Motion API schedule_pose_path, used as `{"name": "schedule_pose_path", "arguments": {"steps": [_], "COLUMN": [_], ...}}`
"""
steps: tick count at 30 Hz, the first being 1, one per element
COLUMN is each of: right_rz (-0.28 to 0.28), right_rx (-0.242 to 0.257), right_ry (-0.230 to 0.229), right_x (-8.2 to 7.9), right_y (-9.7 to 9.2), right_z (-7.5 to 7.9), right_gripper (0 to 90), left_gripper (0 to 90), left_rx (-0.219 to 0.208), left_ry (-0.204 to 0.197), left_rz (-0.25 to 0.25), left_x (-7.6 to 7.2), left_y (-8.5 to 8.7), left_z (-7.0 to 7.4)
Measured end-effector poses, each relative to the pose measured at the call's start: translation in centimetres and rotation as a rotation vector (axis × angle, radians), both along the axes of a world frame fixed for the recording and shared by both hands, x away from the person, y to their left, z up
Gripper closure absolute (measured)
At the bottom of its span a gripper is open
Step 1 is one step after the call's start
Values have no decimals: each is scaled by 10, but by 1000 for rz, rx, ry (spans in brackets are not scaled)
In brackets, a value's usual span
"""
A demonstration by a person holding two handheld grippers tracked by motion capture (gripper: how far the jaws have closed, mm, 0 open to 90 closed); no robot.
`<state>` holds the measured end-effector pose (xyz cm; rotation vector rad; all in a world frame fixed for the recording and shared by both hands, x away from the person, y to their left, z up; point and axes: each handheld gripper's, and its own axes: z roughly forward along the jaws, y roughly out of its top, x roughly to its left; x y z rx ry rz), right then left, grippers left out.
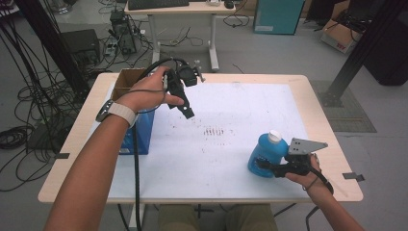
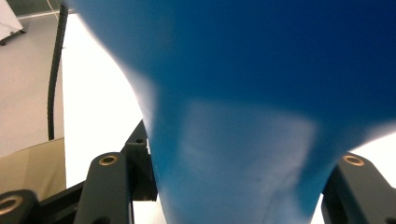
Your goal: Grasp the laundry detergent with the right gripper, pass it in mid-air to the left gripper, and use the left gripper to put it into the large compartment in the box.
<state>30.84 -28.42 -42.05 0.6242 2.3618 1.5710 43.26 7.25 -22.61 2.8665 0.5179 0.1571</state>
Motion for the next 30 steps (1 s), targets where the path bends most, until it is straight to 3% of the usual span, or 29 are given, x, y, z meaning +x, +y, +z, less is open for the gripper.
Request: {"name": "schedule_pose_path", "arguments": {"steps": [30], "right_rz": [4], "right_rx": [-12], "right_ry": [10], "right_x": [1], "right_y": [1], "right_z": [1], "right_gripper": [417], "left_gripper": [95], "left_rx": [-15], "left_ry": [3], "left_rz": [8], "left_x": [0], "left_y": [-1], "left_z": [-2]}}
